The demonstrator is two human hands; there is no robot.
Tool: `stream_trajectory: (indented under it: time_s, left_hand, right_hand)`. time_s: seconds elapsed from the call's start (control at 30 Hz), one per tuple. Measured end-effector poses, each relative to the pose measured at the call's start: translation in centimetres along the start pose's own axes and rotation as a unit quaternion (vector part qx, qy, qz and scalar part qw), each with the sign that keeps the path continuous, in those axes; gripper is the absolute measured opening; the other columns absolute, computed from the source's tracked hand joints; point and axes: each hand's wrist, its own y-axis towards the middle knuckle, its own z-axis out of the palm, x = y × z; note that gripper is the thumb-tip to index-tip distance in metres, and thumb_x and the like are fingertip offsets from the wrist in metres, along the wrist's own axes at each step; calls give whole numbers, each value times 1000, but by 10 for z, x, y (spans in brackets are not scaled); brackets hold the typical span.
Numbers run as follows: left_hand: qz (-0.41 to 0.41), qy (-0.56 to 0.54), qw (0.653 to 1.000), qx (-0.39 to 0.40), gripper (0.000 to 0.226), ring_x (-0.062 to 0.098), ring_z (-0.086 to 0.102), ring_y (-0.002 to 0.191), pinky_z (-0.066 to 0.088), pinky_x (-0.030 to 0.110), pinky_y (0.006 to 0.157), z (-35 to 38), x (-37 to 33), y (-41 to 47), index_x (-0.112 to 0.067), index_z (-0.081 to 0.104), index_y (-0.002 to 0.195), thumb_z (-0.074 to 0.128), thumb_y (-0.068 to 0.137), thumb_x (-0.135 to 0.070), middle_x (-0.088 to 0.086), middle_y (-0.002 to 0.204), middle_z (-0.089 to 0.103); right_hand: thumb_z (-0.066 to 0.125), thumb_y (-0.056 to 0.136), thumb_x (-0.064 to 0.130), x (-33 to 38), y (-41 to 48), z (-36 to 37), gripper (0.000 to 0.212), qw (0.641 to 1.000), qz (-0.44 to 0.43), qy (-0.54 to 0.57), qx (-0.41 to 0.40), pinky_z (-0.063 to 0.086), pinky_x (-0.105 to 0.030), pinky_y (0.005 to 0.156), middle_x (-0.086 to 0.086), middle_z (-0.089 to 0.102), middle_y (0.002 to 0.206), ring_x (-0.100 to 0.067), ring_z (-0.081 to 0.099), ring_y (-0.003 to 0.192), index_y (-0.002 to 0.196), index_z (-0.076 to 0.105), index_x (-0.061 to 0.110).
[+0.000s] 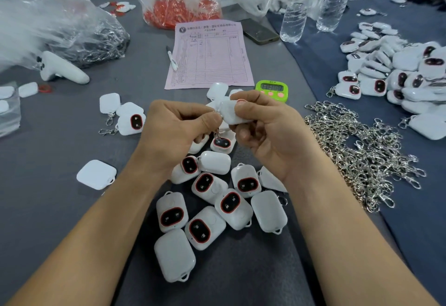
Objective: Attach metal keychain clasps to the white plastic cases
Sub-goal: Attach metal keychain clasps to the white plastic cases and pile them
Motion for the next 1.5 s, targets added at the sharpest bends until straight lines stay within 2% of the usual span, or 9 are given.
stream_trajectory:
  time_s: [0.23, 0.37, 0.5, 0.63, 0.87, 1.03, 1.23, 1.4, 1.5]
  left_hand:
    - [173, 367, 913, 54, 4, 11, 54, 66, 36, 12, 58, -3, -1, -1, -27, 80, 81, 78, 83, -25, -15, 61, 58]
    - [28, 121, 992, 0, 20, 2, 60, 54, 48, 13, 56, 2, -4, -1, -42, 78, 79, 81, 83, -24, -17, 62, 70]
    - [-63, -44, 996, 41, 20, 6, 48, 48, 43, 17, 49, 9, -7, -3, -25, 82, 76, 73, 90, -15, -5, 56, 63]
    - [-32, 81, 995, 42, 14, 12, 47, 51, 40, 27, 51, 5, -7, -3, -23, 82, 76, 76, 88, -19, 15, 58, 60]
    - [115, 562, 818, 44, 24, 23, 43, 58, 30, 33, 58, 15, -13, -10, -22, 57, 70, 57, 94, -27, -3, 60, 43]
    - [-41, 206, 975, 77, 22, 12, 47, 52, 37, 28, 52, 4, -6, -2, -23, 74, 73, 70, 92, -34, -6, 57, 58]
    - [-34, 152, 980, 123, 40, 11, 39, 51, 34, 27, 51, 3, -9, -2, -6, 65, 62, 68, 95, -28, 6, 52, 48]
    - [113, 550, 825, 60, 36, 22, 41, 54, 31, 33, 57, 13, -15, -8, -20, 44, 60, 54, 94, -22, 2, 60, 53]
    - [131, 590, 797, 11, 34, 19, 33, 51, 24, 32, 55, 17, -13, -10, -21, 45, 61, 53, 94, -26, -4, 57, 38]
  right_hand:
    - [65, 89, -5, -10, 0, 13, 18, 992, -74, -64, -76, 23, -22, 42, -15, 43, 72, -16, 28, 47, 86, 74, 11]
    - [57, 97, 2, -5, 2, 8, 17, 998, -27, 25, -59, 32, -18, 41, -6, 60, 62, -11, 41, 41, 93, 73, 8]
    - [55, 99, 4, -6, 2, 7, 22, 997, -3, 58, -42, 38, -16, 42, -6, 67, 71, -9, 44, 46, 91, 75, 9]
    - [59, 97, 2, -6, 2, 7, 17, 997, -41, -6, -60, 35, -19, 42, -11, 59, 72, -11, 42, 42, 98, 74, 8]
    - [68, 88, 16, -28, -3, 24, 20, 859, -262, -415, -147, 50, -21, 64, 8, 61, 59, -7, 55, 57, 101, 77, 28]
    - [58, 98, 3, -11, 4, 13, 17, 978, -83, -134, -136, 38, -19, 39, 0, 55, 51, -10, 46, 38, 99, 73, 10]
    - [58, 97, 3, -9, 2, 14, 18, 992, -51, -52, -103, 31, -18, 38, -2, 57, 55, -11, 40, 37, 93, 74, 11]
    - [66, 88, 19, -26, -8, 28, 17, 846, -299, -410, -162, 45, -16, 58, 9, 59, 55, -5, 54, 54, 99, 77, 27]
    - [65, 90, 16, -27, -5, 30, 17, 880, -267, -356, -167, 46, -18, 54, 5, 62, 57, -7, 54, 51, 97, 75, 28]
